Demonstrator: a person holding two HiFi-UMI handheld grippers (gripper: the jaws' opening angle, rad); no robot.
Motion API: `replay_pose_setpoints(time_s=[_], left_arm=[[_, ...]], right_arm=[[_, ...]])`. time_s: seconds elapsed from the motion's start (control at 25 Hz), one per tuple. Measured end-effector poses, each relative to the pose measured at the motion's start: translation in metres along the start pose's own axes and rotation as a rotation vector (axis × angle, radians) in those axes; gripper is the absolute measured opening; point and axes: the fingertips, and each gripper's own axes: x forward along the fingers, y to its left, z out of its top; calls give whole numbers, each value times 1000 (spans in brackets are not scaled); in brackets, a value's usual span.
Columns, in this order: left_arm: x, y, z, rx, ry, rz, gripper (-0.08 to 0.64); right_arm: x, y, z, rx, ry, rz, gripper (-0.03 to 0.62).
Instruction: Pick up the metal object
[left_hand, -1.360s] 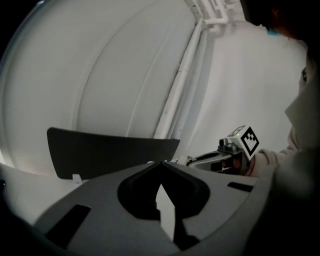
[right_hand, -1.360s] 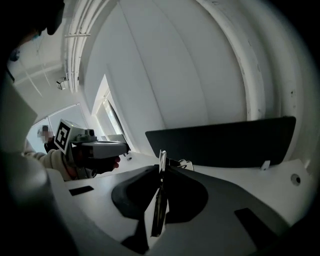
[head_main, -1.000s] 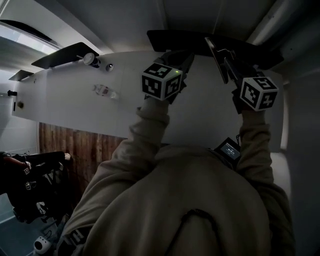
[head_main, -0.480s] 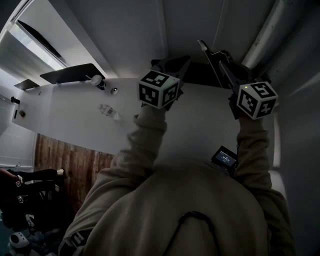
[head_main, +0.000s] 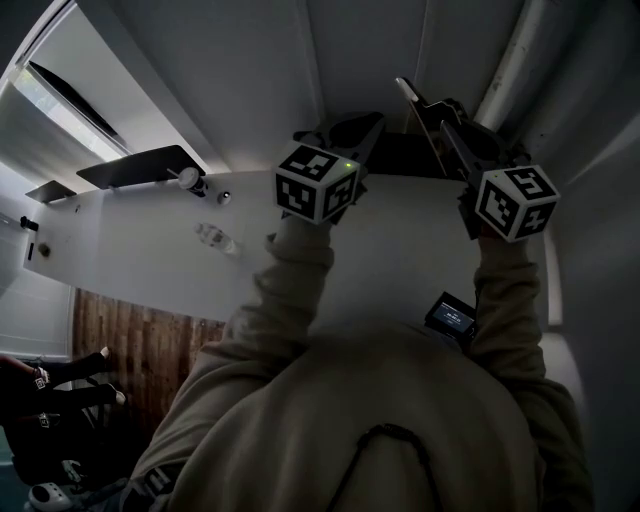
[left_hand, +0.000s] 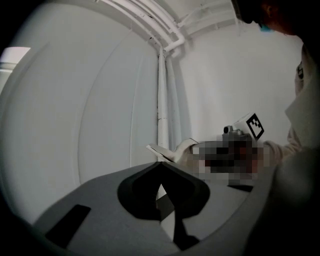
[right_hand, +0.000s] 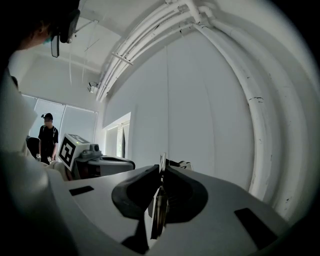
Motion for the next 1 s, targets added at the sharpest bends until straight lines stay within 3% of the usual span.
replay_pose_setpoints(time_s=[0.2,0.52,1.0], left_arm=[[-1,-5,14,23,-34,-13,-5],[-6,-23,-8,56,-6,-70,-5],[8,-25,-18,32,15,-90,-5]], right_arm=[[-7,-2,3,-6,-8,7,44],[-18,-4,-9,-10,-25,-18,43],[-16,-11,-21,-16,34,-29,43]])
